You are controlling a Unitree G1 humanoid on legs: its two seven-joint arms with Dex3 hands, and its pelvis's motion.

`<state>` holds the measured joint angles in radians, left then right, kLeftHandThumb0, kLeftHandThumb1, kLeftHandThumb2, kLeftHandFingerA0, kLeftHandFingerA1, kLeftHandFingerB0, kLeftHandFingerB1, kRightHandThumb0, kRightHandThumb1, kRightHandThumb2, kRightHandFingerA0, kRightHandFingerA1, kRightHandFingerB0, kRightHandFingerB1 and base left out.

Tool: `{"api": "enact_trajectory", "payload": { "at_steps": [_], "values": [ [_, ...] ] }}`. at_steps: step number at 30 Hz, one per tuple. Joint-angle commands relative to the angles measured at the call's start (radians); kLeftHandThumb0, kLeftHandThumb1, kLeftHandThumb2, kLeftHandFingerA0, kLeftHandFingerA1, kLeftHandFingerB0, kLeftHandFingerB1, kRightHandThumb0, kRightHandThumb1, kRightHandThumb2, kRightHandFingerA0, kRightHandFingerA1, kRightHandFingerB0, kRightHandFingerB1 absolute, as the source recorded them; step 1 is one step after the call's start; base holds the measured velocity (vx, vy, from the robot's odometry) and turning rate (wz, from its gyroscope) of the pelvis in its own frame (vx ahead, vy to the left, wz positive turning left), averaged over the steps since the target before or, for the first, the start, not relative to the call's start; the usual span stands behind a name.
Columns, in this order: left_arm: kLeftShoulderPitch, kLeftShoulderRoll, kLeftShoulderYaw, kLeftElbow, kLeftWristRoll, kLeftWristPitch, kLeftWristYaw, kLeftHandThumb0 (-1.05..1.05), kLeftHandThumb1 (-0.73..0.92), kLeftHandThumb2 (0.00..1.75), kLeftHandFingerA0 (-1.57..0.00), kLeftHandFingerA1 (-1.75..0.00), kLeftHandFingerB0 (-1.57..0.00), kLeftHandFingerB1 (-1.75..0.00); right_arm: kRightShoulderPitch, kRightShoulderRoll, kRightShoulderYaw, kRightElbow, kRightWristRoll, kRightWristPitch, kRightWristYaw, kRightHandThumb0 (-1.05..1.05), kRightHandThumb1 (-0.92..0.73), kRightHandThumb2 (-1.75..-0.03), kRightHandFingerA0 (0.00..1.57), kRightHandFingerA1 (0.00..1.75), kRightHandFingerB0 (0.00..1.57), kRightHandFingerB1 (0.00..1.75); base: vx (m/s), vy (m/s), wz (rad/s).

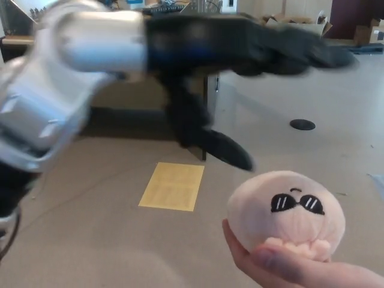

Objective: The robot extends its left hand to pick up an emotional support dumpling from the palm of a person and brings its hand down by its side. Then it extends its arm again to hand the dumpling back to the person.

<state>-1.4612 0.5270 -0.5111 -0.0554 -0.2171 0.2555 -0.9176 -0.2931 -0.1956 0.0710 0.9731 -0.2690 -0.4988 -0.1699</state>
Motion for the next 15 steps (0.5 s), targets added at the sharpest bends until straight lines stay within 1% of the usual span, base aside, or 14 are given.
{"api": "enact_trajectory", "payload": {
  "at_steps": [1, 6, 9, 15],
  "values": [
    [-0.100, -0.027, -0.112, -0.024, 0.080, 0.168, -0.170, -0.64, 0.38, 0.85, 0.00, -0.06, 0.00, 0.00, -0.018, -0.013, -0.001, -0.004, -0.002, 0.016, -0.015, -0.22, -0.62, -0.58, 0.78, 0.58, 0.58, 0.46, 0.00, 0.000, 0.00],
    [-0.122, -0.039, -0.158, -0.041, 0.109, 0.206, -0.206, -0.62, 0.36, 0.85, 0.00, -0.07, 0.00, -0.02, -0.020, -0.019, 0.009, 0.001, -0.015, 0.020, -0.017, -0.22, -0.62, -0.58, 0.78, 0.58, 0.57, 0.46, 0.00, 0.000, 0.00],
    [-0.134, -0.049, -0.181, -0.050, 0.143, 0.215, -0.223, -0.62, 0.37, 0.86, 0.00, -0.03, 0.00, 0.00, -0.026, -0.016, 0.011, 0.012, -0.014, 0.016, -0.017, -0.26, -0.62, -0.58, 0.78, 0.61, 0.58, 0.45, 0.00, 0.000, 0.00],
    [-0.136, -0.055, -0.172, -0.052, 0.169, 0.234, -0.260, -0.65, 0.40, 0.86, 0.00, -0.02, 0.00, 0.00, -0.045, -0.019, 0.013, 0.032, -0.014, 0.007, -0.016, -0.27, -0.62, -0.58, 0.79, 0.65, 0.59, 0.46, 0.00, 0.000, 0.00]
  ]
}}
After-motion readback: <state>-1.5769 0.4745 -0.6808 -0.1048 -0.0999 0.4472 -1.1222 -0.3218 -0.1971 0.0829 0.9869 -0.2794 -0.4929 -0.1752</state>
